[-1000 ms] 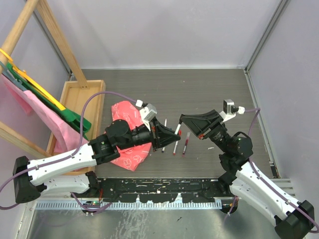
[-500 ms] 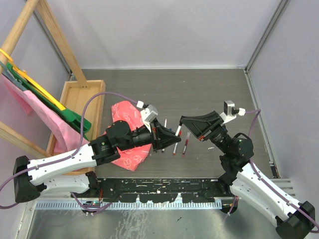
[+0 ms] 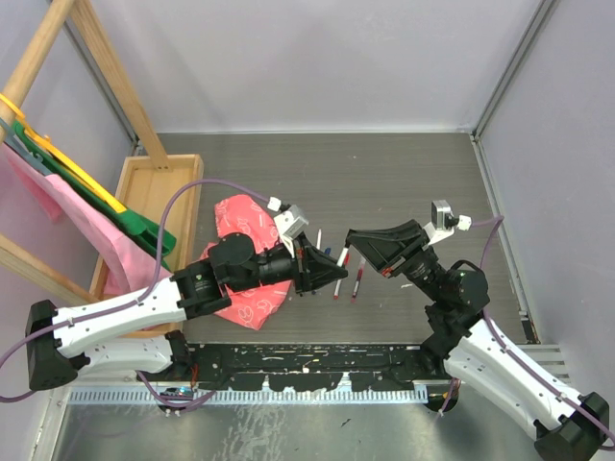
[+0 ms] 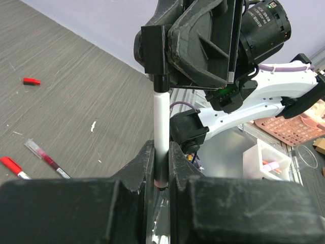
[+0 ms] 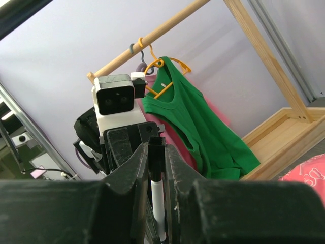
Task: Insert the pens into the pen caps
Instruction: Insert the pen cap onto the pen.
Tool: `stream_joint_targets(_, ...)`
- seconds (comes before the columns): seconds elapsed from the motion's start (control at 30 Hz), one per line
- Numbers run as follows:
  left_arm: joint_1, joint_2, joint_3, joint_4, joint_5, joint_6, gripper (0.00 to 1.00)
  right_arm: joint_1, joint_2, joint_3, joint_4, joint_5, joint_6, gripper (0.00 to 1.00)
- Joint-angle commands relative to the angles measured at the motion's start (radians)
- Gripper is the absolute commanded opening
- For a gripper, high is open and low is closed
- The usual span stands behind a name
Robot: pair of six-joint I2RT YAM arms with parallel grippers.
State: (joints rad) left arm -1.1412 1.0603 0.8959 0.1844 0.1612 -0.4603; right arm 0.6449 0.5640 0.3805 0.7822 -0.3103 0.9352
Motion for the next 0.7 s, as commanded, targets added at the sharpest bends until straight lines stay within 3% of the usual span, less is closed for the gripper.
stream_joint_targets(0.0,0.008,-0.008,0.074,0.147,-0.065,0.003,0.0,0.033,-0.021,-0.022,-0.106,-0.11,-0.029,0.12)
stream_joint_targets(0.2,0.009,-0.006,0.072,0.148,-0.055,0.003,0.0,0.034,-0.021,0.019,-0.12,-0.093,-0.031,0.25)
stream_joint_targets(0.5,0.009,-0.022,0.074,0.141,-0.044,0.011,0.0,0.033,0.029,0.142,-0.142,-0.106,-0.023,0.37)
stream_joint_targets(0.67,0.009,-0.039,0.063,0.123,-0.053,0.014,0.0,0.033,-0.003,0.208,-0.275,-0.076,-0.092,0.42)
